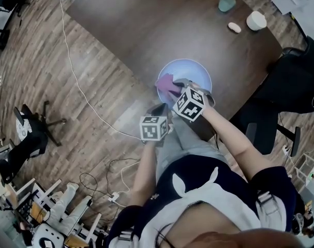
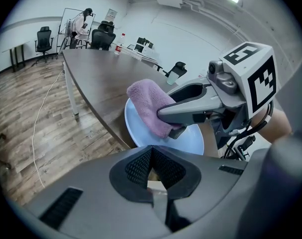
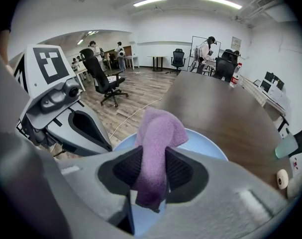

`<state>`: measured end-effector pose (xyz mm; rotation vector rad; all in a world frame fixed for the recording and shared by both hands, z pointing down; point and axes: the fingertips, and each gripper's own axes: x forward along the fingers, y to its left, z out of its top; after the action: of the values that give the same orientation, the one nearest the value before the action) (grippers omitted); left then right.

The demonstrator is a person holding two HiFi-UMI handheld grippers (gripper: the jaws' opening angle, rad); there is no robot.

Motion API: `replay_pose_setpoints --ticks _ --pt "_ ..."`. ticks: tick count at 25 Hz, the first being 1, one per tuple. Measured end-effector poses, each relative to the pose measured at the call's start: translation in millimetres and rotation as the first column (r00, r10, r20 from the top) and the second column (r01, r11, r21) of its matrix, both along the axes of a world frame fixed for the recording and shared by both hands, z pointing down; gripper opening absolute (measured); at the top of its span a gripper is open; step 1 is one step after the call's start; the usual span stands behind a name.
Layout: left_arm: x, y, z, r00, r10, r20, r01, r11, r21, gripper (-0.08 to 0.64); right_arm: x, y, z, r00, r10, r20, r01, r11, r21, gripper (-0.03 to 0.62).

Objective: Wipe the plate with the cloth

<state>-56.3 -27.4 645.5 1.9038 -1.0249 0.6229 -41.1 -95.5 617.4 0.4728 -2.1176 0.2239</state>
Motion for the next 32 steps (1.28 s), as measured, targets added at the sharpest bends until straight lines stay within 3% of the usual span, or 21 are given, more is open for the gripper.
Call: replay_pose_setpoints --ticks 14,32 --pt "1 -5 2 1.000 0.002 -0.002 -0.002 1.000 -0.009 0.005 -5 -10 24 1.000 0.014 -0.022 -0.015 0.999 -0.046 0.129" --pt "2 -7 3 0.997 0.056 0.044 -0.055 0.998 -0.004 0.005 6 -38 32 0.995 0.103 0.010 -0.103 0.995 -0.016 0.129"
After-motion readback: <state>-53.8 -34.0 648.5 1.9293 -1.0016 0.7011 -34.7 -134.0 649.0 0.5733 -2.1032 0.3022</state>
